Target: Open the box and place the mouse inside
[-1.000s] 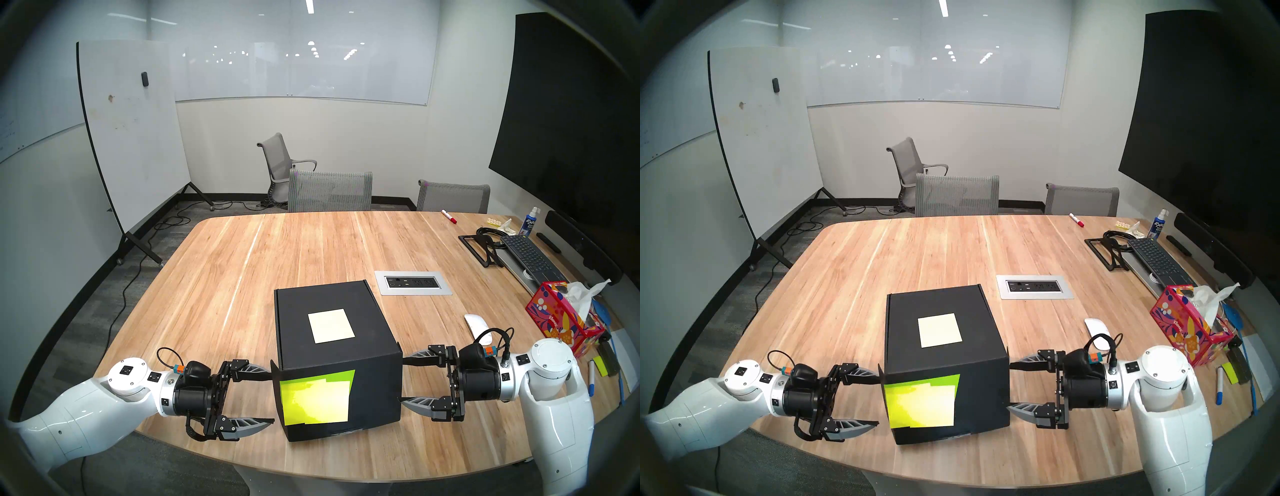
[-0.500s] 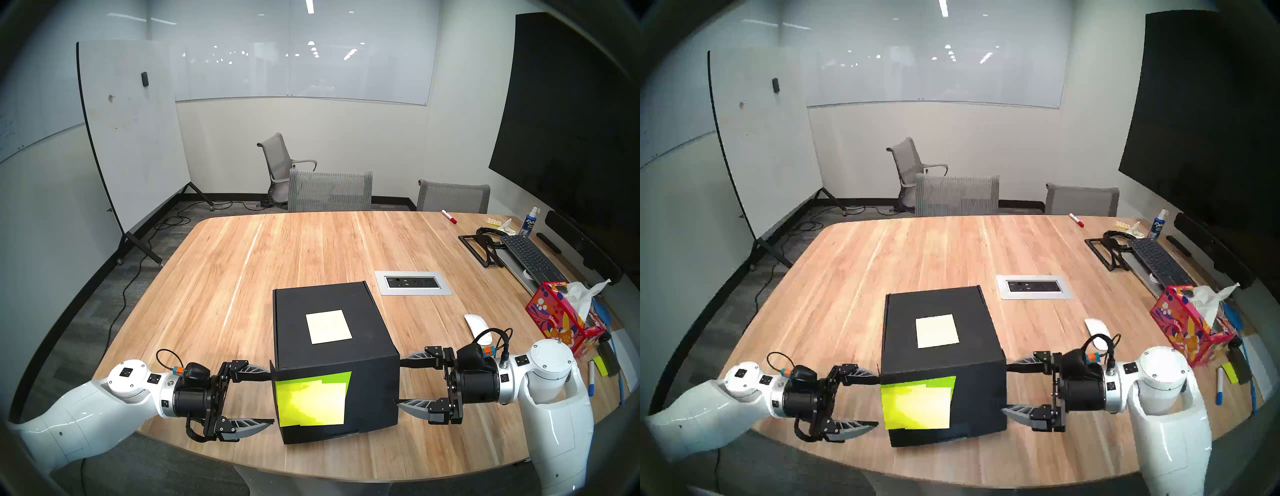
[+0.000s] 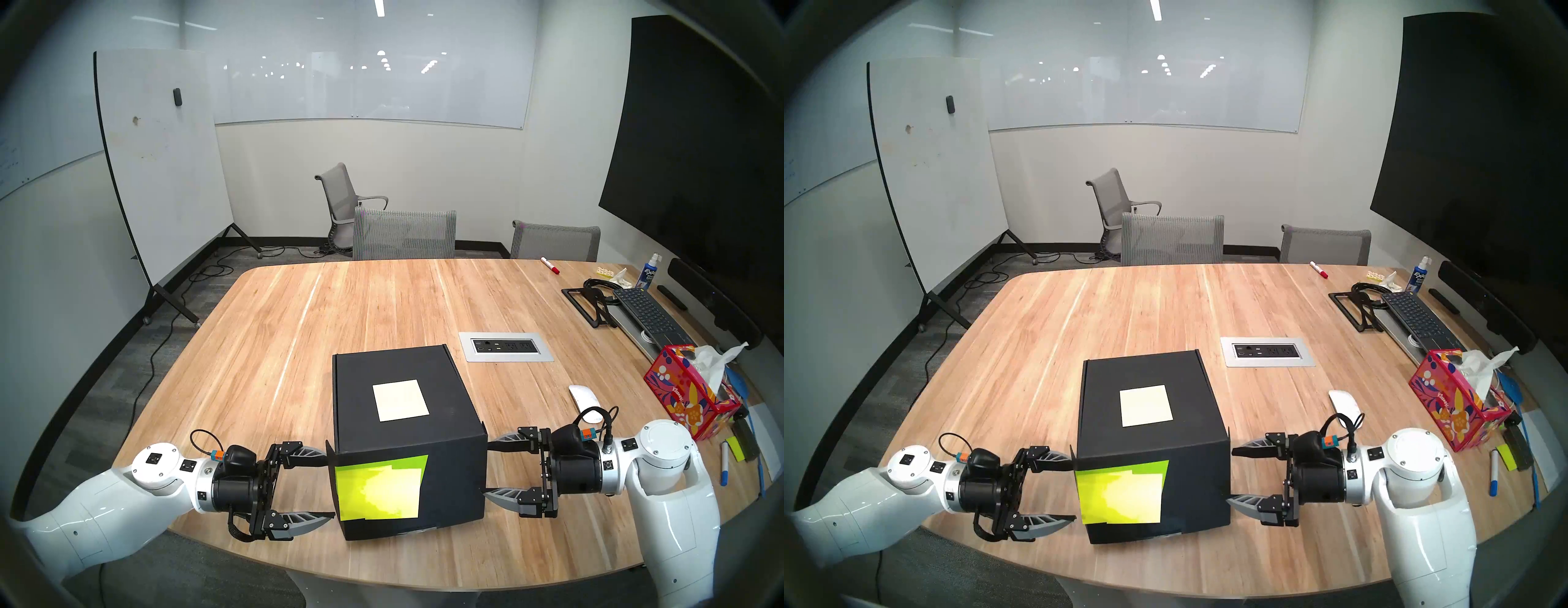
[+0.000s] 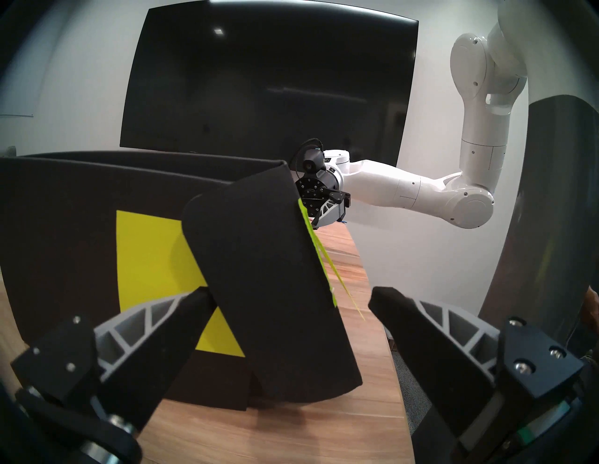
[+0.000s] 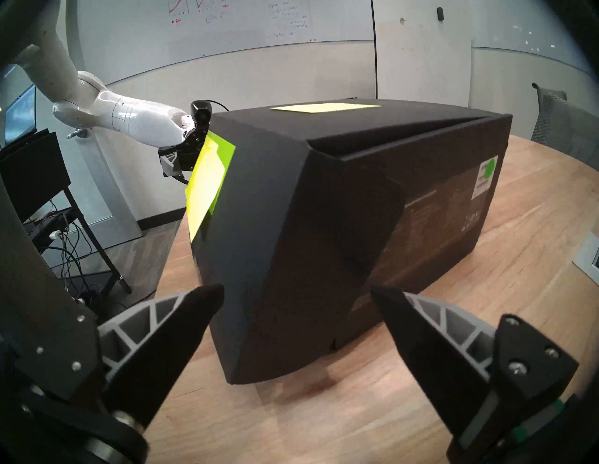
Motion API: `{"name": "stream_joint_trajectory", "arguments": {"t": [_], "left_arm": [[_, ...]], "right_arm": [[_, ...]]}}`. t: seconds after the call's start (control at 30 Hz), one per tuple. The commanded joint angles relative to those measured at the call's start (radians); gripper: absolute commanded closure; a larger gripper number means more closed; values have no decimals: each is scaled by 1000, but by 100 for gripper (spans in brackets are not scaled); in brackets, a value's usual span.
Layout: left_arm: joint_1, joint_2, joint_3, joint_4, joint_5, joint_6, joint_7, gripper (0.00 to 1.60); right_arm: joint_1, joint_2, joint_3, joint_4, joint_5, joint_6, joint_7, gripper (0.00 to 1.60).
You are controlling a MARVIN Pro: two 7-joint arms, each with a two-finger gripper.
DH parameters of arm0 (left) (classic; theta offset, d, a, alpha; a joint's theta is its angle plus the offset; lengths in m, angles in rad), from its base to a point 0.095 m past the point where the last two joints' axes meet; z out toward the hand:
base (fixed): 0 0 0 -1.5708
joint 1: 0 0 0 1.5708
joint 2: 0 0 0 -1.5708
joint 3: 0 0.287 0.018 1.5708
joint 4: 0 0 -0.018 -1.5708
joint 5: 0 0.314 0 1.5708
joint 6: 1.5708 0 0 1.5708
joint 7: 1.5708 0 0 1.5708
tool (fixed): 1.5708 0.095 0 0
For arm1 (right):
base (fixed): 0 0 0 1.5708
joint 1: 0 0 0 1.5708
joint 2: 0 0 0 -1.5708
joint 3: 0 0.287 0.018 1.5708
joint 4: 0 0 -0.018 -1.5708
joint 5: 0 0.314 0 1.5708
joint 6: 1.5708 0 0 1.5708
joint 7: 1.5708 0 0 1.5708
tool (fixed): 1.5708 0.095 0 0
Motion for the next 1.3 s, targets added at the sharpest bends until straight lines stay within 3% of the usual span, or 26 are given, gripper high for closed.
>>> {"name": "stream_joint_trajectory", "arguments": {"t": [0.0, 0.57, 1.27], "left_arm": [[-16, -7, 3, -1, 2, 6, -5, 0], [-11, 2, -9, -26, -12, 19, 0, 0], [38, 41, -52, -128, -46, 9, 7, 6]], "right_arm": [[8, -8, 0, -45, 32, 17, 21, 0], [-1, -35, -16, -123, 56, 107, 32, 0], [-60, -36, 36, -238, 106, 175, 32, 0]]}}
